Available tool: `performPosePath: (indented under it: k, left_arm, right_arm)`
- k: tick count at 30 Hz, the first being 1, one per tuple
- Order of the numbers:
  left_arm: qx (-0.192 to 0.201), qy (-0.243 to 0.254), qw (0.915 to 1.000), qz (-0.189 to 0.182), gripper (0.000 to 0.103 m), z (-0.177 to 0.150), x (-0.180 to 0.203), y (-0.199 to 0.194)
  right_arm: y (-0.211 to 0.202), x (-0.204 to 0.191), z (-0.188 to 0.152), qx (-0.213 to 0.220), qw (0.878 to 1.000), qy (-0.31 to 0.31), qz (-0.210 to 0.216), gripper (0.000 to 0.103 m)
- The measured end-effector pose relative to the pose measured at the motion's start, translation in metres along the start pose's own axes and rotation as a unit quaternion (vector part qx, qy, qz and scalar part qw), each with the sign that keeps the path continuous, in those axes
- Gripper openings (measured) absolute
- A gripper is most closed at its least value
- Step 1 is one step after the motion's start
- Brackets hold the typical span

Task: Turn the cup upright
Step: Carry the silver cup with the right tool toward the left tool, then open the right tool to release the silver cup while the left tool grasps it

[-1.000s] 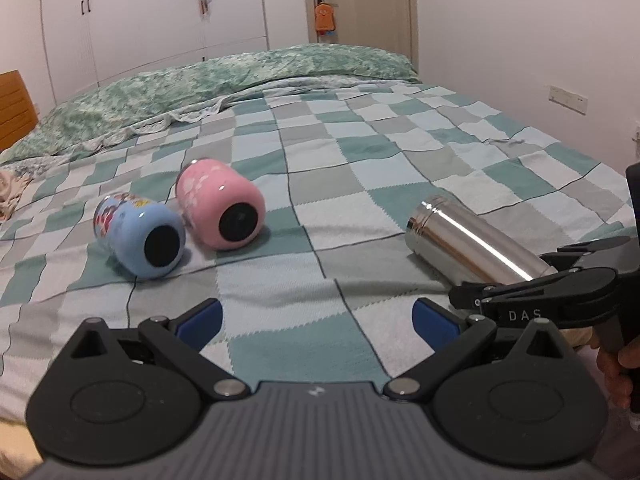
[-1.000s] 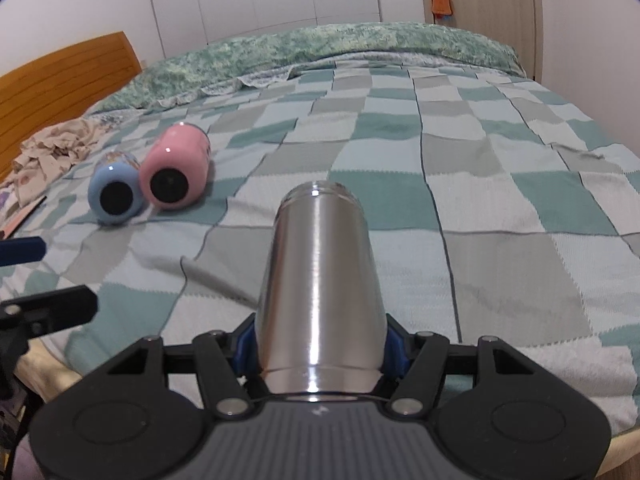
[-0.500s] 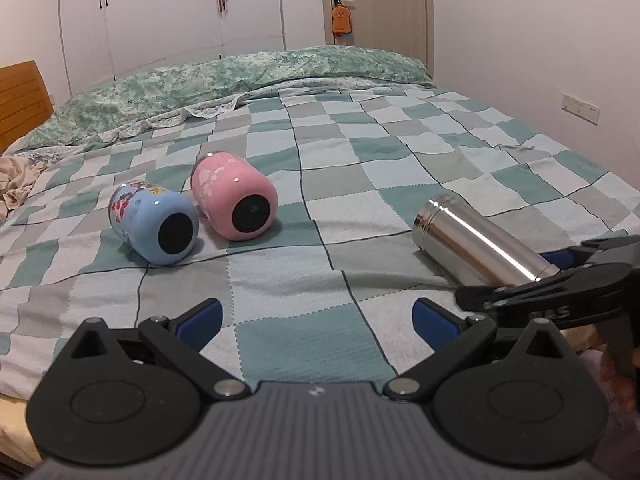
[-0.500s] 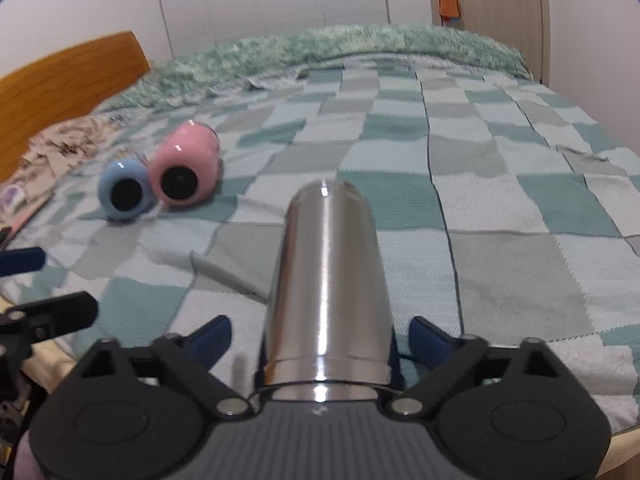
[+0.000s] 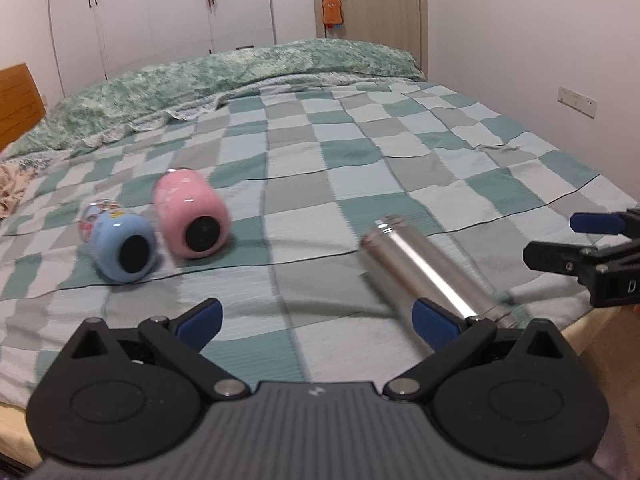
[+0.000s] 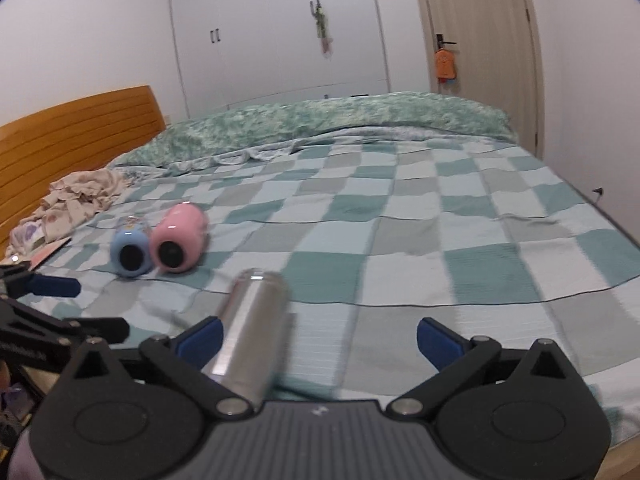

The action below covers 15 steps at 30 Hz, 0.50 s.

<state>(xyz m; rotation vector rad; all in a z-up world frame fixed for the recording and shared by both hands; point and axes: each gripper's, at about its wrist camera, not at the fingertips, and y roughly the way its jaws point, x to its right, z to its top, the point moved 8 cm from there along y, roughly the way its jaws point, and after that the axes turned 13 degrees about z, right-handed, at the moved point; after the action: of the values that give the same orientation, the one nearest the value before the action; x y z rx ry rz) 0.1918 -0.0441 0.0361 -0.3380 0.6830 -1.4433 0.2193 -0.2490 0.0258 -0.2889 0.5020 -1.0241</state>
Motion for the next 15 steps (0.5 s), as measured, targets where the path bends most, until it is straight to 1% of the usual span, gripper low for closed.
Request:
performPosePath:
  k: [4,8,12,15]
  left_arm:
    - [-0.016,-0.003,0.9999,-0.005,0.103,0.009,0.026,0.009]
    - [-0.038,-0.002,0.9993,0.000,0.103,0.018,0.047,0.024]
    - [-0.074,-0.015,0.9972,0.000,0.103,0.020,0.060,0.046]
    - [-0.089,-0.030,0.9956,0.004,0.103,0.025,0.063,0.059]
  right_arm:
    - [-0.008,0.035,-0.003,-0.003,1.000,0.000,-0.011,0.103]
    - [-0.013,0.060,-0.006,-0.007,1.000,-0.010,-0.019,0.103]
    - [-0.009,0.081,-0.006,-0.007,1.000,-0.013,-0.021,0.103]
    - [-0.004,0.094,-0.008,-0.007,1.000,-0.008,-0.017,0.103]
